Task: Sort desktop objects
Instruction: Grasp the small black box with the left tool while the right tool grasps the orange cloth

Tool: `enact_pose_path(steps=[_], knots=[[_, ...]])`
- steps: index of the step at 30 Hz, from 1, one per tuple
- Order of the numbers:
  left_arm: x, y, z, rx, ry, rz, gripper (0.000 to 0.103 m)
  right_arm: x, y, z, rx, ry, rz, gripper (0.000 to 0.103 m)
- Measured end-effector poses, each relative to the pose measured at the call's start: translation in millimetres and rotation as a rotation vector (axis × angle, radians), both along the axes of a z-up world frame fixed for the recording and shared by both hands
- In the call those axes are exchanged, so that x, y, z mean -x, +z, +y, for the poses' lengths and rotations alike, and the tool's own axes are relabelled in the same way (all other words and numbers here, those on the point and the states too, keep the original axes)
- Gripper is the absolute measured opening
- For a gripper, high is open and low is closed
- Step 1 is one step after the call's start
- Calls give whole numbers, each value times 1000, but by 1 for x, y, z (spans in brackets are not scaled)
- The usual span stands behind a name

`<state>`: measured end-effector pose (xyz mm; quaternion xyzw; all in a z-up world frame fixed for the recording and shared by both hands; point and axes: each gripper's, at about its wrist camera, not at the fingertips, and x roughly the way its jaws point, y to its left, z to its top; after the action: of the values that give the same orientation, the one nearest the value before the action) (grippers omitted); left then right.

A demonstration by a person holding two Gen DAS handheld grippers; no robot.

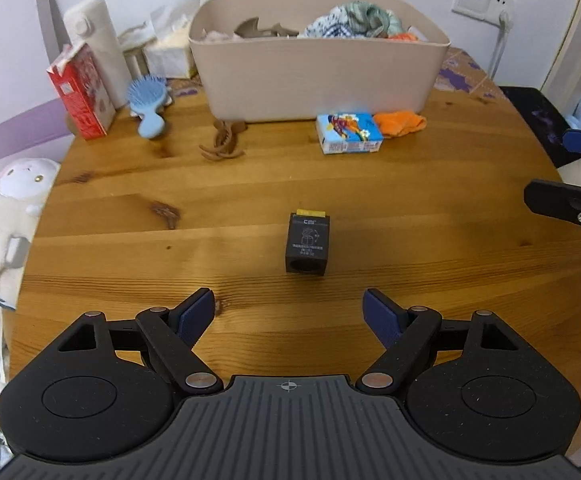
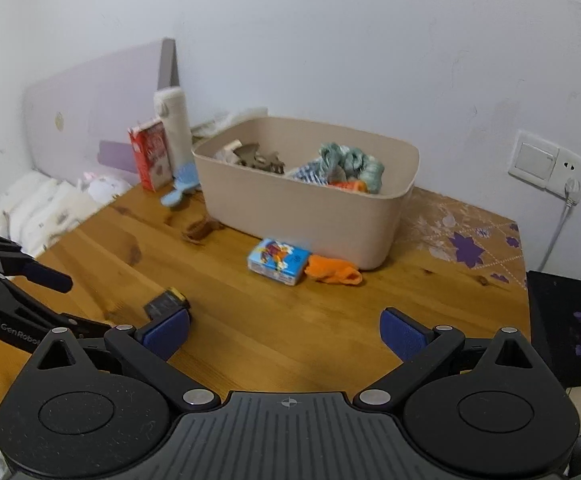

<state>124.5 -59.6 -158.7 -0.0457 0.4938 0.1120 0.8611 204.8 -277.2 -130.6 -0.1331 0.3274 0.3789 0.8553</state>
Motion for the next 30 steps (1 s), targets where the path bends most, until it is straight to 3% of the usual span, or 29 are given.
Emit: enact_pose_path(steps=[3,14,30], knots=[[-8,-9,3,5,9,-11,82,-10,-10,6,22,-21,17,103],[-34,-48,15,57,12,65,82,-43,-46,21,110,-82,59,103],[-55,-63,29,133,19,11,82,-63,-78,52,179,-76,80,103]])
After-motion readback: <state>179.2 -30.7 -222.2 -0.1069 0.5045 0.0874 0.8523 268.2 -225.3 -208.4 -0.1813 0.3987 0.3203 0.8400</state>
